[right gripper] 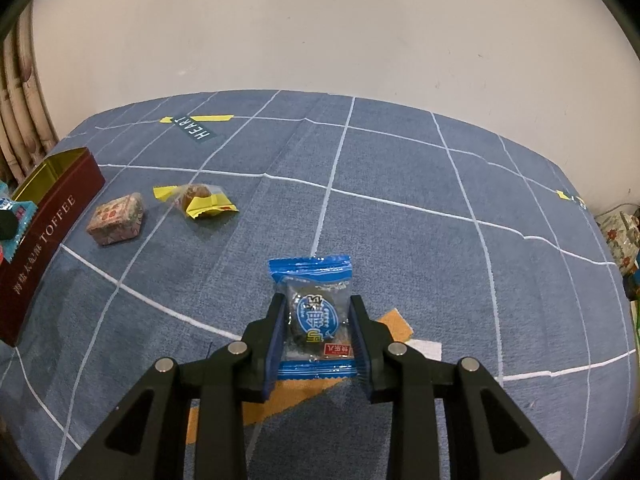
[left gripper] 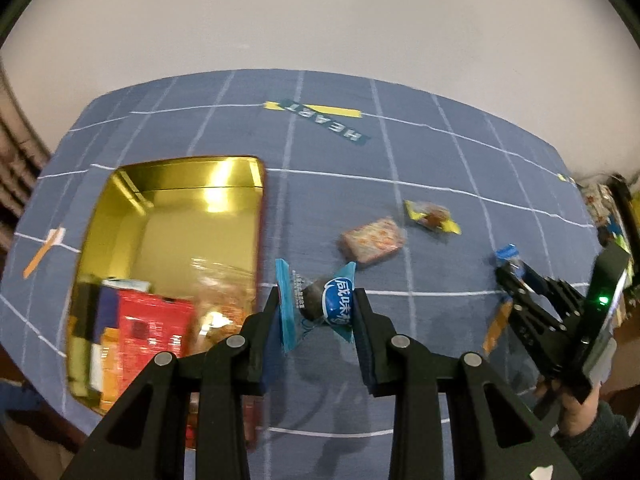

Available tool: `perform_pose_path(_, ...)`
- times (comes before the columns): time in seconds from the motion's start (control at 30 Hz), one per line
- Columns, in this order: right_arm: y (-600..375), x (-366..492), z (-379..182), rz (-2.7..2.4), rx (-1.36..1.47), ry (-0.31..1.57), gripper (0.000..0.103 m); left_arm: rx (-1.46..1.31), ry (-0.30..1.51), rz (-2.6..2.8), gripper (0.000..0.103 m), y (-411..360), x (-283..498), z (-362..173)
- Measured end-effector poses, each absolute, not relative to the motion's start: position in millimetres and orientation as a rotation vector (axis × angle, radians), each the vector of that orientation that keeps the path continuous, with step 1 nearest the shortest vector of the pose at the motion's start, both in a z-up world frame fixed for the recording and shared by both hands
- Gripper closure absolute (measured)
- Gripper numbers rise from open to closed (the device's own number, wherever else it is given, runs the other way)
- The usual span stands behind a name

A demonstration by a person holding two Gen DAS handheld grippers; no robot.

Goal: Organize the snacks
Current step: 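Carry the light-blue candy toward the tin with the left gripper while the right gripper holds the blue candy, then lower the light-blue candy into the tin with the left gripper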

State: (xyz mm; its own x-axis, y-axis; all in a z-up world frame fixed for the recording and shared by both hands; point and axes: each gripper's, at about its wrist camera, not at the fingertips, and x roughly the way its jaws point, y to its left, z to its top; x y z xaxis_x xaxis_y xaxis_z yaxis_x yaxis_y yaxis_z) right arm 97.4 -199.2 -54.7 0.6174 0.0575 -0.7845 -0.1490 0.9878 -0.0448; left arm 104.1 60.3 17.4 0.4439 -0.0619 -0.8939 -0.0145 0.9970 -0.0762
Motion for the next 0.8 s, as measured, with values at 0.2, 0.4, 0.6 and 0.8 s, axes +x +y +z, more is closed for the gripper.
perform_pose_path(0.2,-200,100,-54,0.08,-0.075,0.909,0.071,-0.09,1.103,0.034,0.074,86,109,20)
perform_pose_path(0.4,-197,101,-54,0.05,-0.067,0.907,0.071,-0.102,1.09,0.093,0.074,114,112,24)
perform_pose_path(0.6,-195,101,-55,0.039,-0.067,0.901,0.071,-0.083,1.098,0.162,0.074,147,124,22)
perform_pose_path(0.8,-195,101,-54,0.038,-0.067,0.901,0.071,-0.067,1.152,0.211,0.074,176,143,6)
